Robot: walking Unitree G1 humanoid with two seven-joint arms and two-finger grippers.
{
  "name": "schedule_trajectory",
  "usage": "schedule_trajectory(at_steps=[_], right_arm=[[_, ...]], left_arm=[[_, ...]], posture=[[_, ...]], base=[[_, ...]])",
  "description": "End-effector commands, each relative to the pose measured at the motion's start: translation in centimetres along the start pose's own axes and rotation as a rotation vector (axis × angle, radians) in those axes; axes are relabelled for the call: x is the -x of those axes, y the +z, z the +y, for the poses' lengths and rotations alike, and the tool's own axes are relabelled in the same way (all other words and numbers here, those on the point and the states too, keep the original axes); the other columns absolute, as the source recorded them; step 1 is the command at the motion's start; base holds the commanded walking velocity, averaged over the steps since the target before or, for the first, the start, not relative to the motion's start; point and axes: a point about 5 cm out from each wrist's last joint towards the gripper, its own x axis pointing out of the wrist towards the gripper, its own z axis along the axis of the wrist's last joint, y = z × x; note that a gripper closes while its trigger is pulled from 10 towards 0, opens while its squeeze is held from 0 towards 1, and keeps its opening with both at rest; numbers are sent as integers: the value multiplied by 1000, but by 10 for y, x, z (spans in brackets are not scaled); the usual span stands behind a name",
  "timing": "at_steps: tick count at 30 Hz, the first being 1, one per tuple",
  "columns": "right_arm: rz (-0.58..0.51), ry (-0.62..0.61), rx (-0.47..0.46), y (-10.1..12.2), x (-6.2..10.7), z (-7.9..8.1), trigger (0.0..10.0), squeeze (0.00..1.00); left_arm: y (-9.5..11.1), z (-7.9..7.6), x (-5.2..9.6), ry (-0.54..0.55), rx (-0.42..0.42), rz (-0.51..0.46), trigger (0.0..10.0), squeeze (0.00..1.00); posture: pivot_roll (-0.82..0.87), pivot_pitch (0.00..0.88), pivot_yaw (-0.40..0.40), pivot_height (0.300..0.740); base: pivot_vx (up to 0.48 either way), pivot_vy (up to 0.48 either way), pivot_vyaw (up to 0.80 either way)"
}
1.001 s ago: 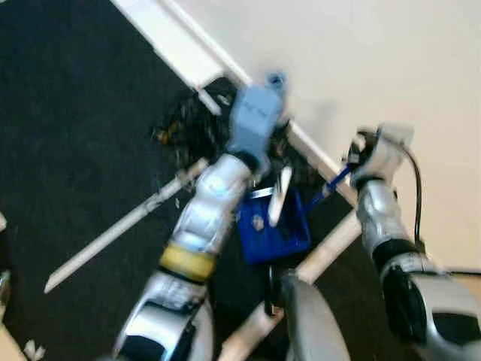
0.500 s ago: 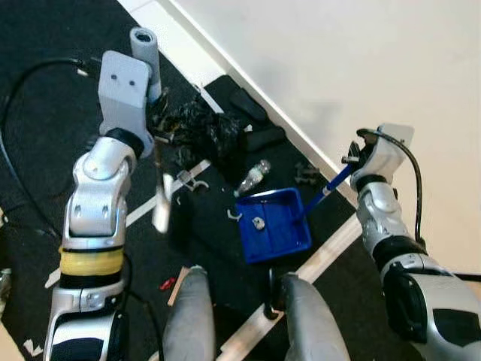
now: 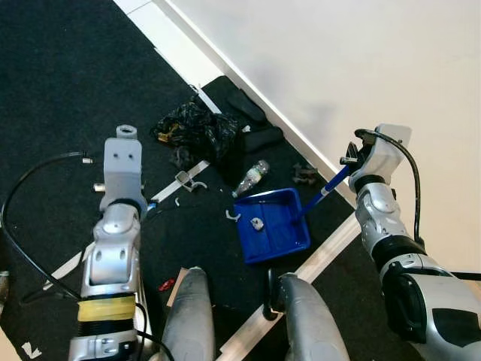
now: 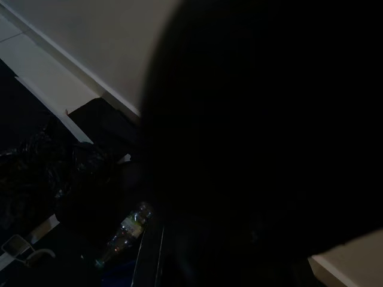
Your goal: Sweep floor
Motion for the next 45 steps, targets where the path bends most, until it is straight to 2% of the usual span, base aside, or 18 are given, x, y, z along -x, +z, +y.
schedule_trajectory(at_steps=[1,6,7,10,11,12,13,14,19,24,26,28,30,33,35,41,42,45], right_arm=[[151,15,14,-33,13,-2,10000,0],[151,16,16,-33,13,-2,10000,0],[150,18,19,-33,13,-2,10000,0],[149,19,21,-33,13,-2,10000,0],[148,19,23,-33,13,-2,10000,0],[148,19,23,-33,13,-2,10000,0],[146,20,26,-33,13,-2,10000,0],[145,21,28,-33,13,-3,10000,0],[141,19,31,-33,13,-4,10000,0],[140,18,33,-32,13,-5,10000,0],[139,19,34,-32,13,-5,10000,0],[135,21,37,-32,13,-4,10000,0],[132,25,39,-31,13,-4,10000,0],[132,29,40,-31,12,-3,10000,0],[132,30,40,-31,12,-3,10000,0],[129,40,44,-30,12,0,10000,0],[127,42,45,-29,11,1,10000,0],[126,43,45,-29,11,1,10000,0]], left_arm=[[-7,-4,2,41,-16,3,10000,0],[-17,-15,0,96,25,12,10000,0],[-22,-23,-2,127,103,15,10000,0],[-28,-32,-4,155,116,18,10000,0],[-31,-36,-6,167,166,29,10000,0],[-31,-36,-6,167,166,29,10000,0],[-37,-42,-7,200,253,61,10000,0],[-39,-45,-7,214,280,77,10000,0],[-35,-64,-4,180,326,64,10000,0],[-29,-63,-10,242,289,-13,10000,0],[-24,-58,-14,274,281,-49,10000,0],[-6,-44,-26,321,295,-129,10000,0],[10,-39,-33,330,314,-179,10000,0],[26,-47,-37,315,347,-209,10000,0],[27,-48,-37,312,351,-211,10000,0],[46,-68,-37,276,371,-254,10000,0],[56,-74,-39,261,373,-281,10000,0],[63,-75,-40,257,375,-301,10000,0]], posture=[[115,303,-105,740],[113,301,-107,740],[109,300,-107,740],[107,298,-107,740],[105,294,-105,740],[105,294,-105,740],[100,292,-101,740],[100,292,-101,740],[98,289,-98,740],[97,292,-100,740],[95,294,-101,740],[93,295,-100,740],[95,297,-101,740],[97,297,-105,740],[97,297,-105,740],[94,297,-107,740],[93,297,-106,740],[92,296,-104,740]], base=[[0,0,0],[0,0,0],[0,0,0],[0,0,0],[0,0,0],[0,0,0],[0,0,0],[0,0,0],[0,0,0],[0,0,0],[0,0,0],[0,0,0],[0,0,0],[0,0,0],[0,0,0],[0,0,0],[0,0,0],[0,0,0]])
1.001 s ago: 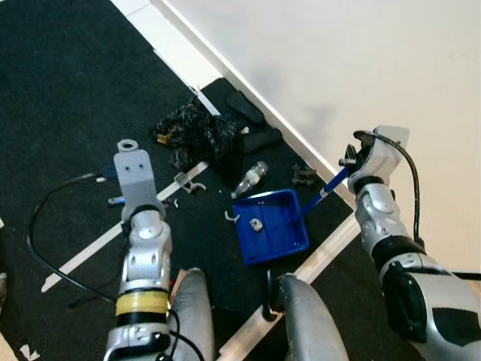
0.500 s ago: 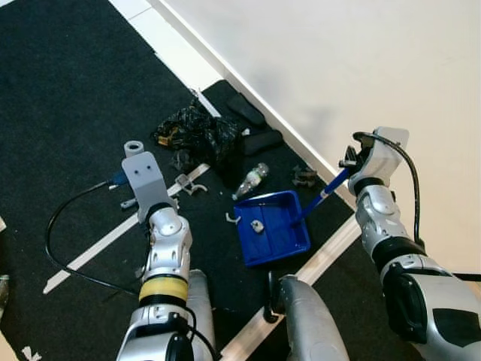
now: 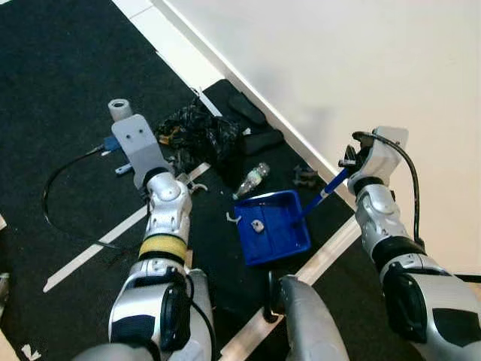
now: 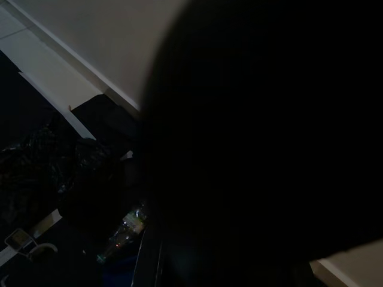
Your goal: Sweep floor
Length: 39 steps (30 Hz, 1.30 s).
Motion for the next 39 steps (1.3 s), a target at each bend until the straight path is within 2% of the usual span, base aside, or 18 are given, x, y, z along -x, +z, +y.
schedule_trajectory(at_steps=[1,6,9,13,14,17,20,24,26,27,29,30,31,32,35,37,39], right_arm=[[122,27,33,-27,10,0,10000,0],[121,23,33,-27,11,-1,10000,0],[124,20,33,-28,11,-3,10000,0],[125,19,32,-29,11,-2,10000,0],[124,18,28,-29,11,-2,10000,0],[123,18,26,-28,11,-2,10000,0],[123,16,22,-28,11,-2,10000,0],[125,16,18,-29,11,-3,10000,0],[127,17,17,-29,11,-3,10000,0],[127,17,17,-29,11,-3,10000,0],[130,21,16,-29,11,-2,10000,0],[130,21,16,-29,11,-2,10000,0],[132,25,15,-29,11,0,10000,0],[133,29,13,-29,11,2,10000,0],[134,32,12,-29,10,3,10000,0],[136,38,10,-29,10,5,10000,0],[136,42,8,-29,10,7,10000,0]], left_arm=[[6,-12,5,-29,38,-34,10000,0],[14,-14,2,-39,41,-68,10000,0],[30,-12,-6,-60,17,-158,10000,0],[37,-11,-10,-82,-10,-188,10000,0],[47,-6,-13,-122,-39,-231,10000,0],[52,0,-16,-141,-71,-253,10000,0],[63,31,-23,-101,-113,-280,10000,0],[69,75,-30,-6,-130,-258,10000,0],[69,89,-30,17,-144,-248,10000,0],[69,89,-30,17,-144,-248,10000,0],[60,100,-28,17,-146,-191,10000,0],[60,100,-28,17,-146,-191,10000,0],[52,104,-24,-13,-152,-138,10000,0],[40,103,-19,-73,-164,-73,10000,0],[34,102,-15,-118,-173,-29,10000,0],[12,91,-2,-241,-206,77,10000,0],[-7,78,9,-344,-245,110,10000,0]], posture=[[92,296,-104,740],[94,296,-103,740],[97,296,-104,740],[97,296,-103,740],[95,294,-101,740],[96,291,-98,740],[100,289,-99,740],[106,289,-104,740],[110,288,-107,740],[110,288,-107,740],[114,289,-111,740],[114,289,-111,740],[116,287,-114,740],[117,286,-114,740],[117,286,-114,740],[119,290,-117,740],[117,290,-118,740]], base=[[0,0,0],[0,0,0],[0,0,0],[0,0,0],[0,0,0],[0,0,0],[0,0,0],[0,0,0],[0,0,0],[0,0,0],[0,0,0],[0,0,0],[0,0,0],[0,0,0],[0,0,0],[0,0,0],[0,0,0]])
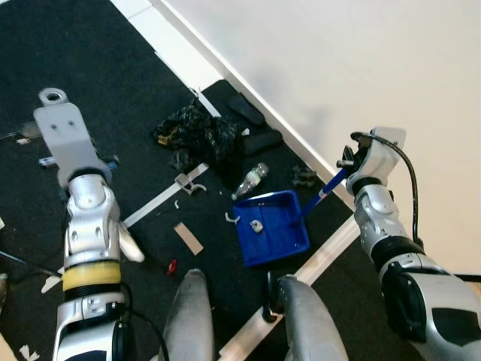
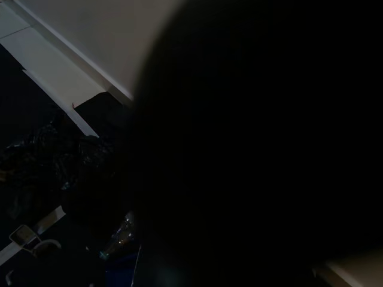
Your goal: Sweep floor
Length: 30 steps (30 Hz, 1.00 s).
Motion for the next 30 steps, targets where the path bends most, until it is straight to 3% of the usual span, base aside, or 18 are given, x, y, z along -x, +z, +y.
schedule_trajectory(at_steps=[1,5,11,14,22,27,29,30], right_arm=[[123,22,14,-28,10,3,10000,0],[122,21,15,-29,11,2,10000,0],[122,5,25,-31,14,-6,10000,0],[123,-2,31,-33,15,-11,10000,0],[119,-1,45,-32,15,-12,10000,0],[113,3,48,-31,14,-10,10000,0],[107,6,49,-30,14,-9,10000,0],[107,6,49,-30,14,-9,10000,0]], left_arm=[[-10,-16,6,-82,-36,12,10000,0],[-23,-32,5,-149,-134,-35,10000,0],[-36,-40,-2,-155,-249,-47,10000,0],[-33,-49,-4,-168,-236,-63,10000,0],[-9,-118,-2,-318,-207,-187,10000,0],[-1,-136,-2,-355,-192,-205,10000,0],[6,-159,4,-433,-147,-187,10000,0],[6,-159,4,-433,-147,-187,10000,0]], posture=[[117,290,-118,740],[95,293,-116,740],[82,292,-110,740],[71,292,-106,740],[61,287,-105,740],[57,292,-101,740],[56,295,-99,740],[56,295,-99,740]], base=[[0,0,0],[0,0,0],[0,0,0],[0,0,0],[0,0,0],[0,0,0],[0,0,0],[0,0,0]])
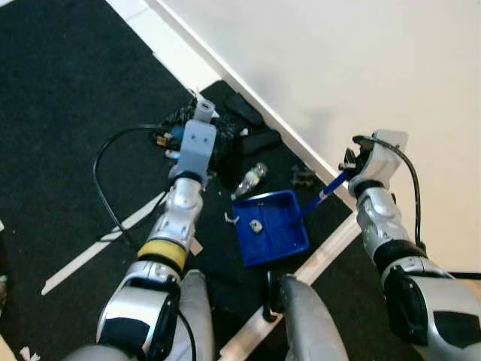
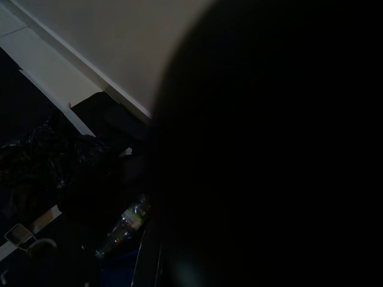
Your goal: Sweep floor
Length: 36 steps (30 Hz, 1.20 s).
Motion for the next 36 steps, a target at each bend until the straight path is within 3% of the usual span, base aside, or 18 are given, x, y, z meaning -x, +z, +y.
schedule_trajectory(at_steps=[1,2,5,8,12,13,15,17,22,25,29,32,33,35,36], right_arm=[[113,14,38,-28,12,-2,10000,0],[113,14,38,-28,12,-2,10000,0],[112,16,43,-30,13,-2,10000,0],[111,15,45,-30,14,-3,10000,0],[116,9,60,-32,16,-8,10000,0],[116,9,60,-32,16,-8,10000,0],[118,2,67,-32,16,-12,10000,0],[119,-1,72,-32,16,-14,10000,0],[119,-3,74,-31,16,-15,10000,0],[123,1,75,-32,16,-15,10000,0],[125,6,73,-33,16,-13,10000,0],[127,11,59,-33,16,-8,10000,0],[127,11,59,-33,16,-8,10000,0],[128,11,47,-33,16,-7,10000,0],[128,11,47,-33,16,-7,10000,0]], left_arm=[[8,-32,3,-102,58,-17,10000,0],[8,-32,3,-102,58,-17,10000,0],[17,-59,4,-150,146,-4,10000,0],[20,-67,5,-160,173,3,10000,0],[46,-106,9,-263,311,19,10000,0],[46,-106,9,-263,311,19,10000,0],[69,-126,13,-359,429,-6,10000,0],[88,-135,16,-418,516,-56,10000,0],[103,-135,15,-438,576,-101,10000,0],[128,-129,12,-484,675,-155,10000,0],[133,-123,13,-514,680,-178,10000,0],[121,-91,19,-506,571,-240,10000,0],[121,-91,19,-506,571,-240,10000,0],[107,-50,25,-485,508,-258,10000,0],[107,-50,25,-485,508,-258,10000,0]], posture=[[60,299,-97,740],[60,299,-97,740],[61,302,-95,740],[60,302,-93,740],[59,304,-89,740],[59,304,-89,740],[59,304,-88,740],[60,303,-88,740],[62,302,-89,740],[81,300,-95,740],[85,299,-95,740],[94,297,-91,740],[94,297,-91,740],[103,296,-92,740],[103,296,-92,740]], base=[[0,0,0],[0,0,0],[0,0,0],[0,0,0],[0,0,0],[0,0,0],[0,0,0],[0,0,0],[0,0,0],[0,0,0],[0,0,0],[0,0,0],[0,0,0],[0,0,0],[0,0,0]])
